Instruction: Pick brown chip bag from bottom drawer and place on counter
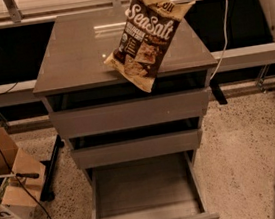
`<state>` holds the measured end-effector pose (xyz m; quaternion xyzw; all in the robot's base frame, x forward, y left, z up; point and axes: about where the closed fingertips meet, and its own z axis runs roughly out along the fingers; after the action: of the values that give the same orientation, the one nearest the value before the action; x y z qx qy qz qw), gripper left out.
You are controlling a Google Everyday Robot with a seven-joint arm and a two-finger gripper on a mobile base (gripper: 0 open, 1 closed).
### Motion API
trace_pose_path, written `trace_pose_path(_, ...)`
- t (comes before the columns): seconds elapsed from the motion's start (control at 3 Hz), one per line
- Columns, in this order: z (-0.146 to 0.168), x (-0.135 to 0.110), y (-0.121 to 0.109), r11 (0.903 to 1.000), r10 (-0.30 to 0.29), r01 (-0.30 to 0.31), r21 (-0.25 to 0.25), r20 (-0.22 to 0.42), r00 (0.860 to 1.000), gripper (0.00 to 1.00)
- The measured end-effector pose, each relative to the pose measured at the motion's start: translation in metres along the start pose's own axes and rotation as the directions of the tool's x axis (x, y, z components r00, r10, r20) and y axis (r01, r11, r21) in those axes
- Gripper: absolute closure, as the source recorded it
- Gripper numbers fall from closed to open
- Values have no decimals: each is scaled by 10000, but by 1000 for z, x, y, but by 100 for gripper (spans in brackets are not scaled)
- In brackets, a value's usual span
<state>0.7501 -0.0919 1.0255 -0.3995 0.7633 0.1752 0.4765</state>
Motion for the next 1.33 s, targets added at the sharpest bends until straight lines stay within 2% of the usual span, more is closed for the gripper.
trace_pose_path(0.33, 33, 7, -33, 9937, 885, -885, 693, 23, 9961, 100)
trace_pose_path(0.67, 62, 16, -61, 9802, 1587, -1585, 1188, 72, 9873, 100)
trace_pose_path(1.0, 84, 27, -81, 9722, 1898, -1917, 1341, 271, 9815, 87)
trace_pose_path(1.33, 102, 36, -96, 9668, 2037, -2085, 1478, 470, 9779, 64)
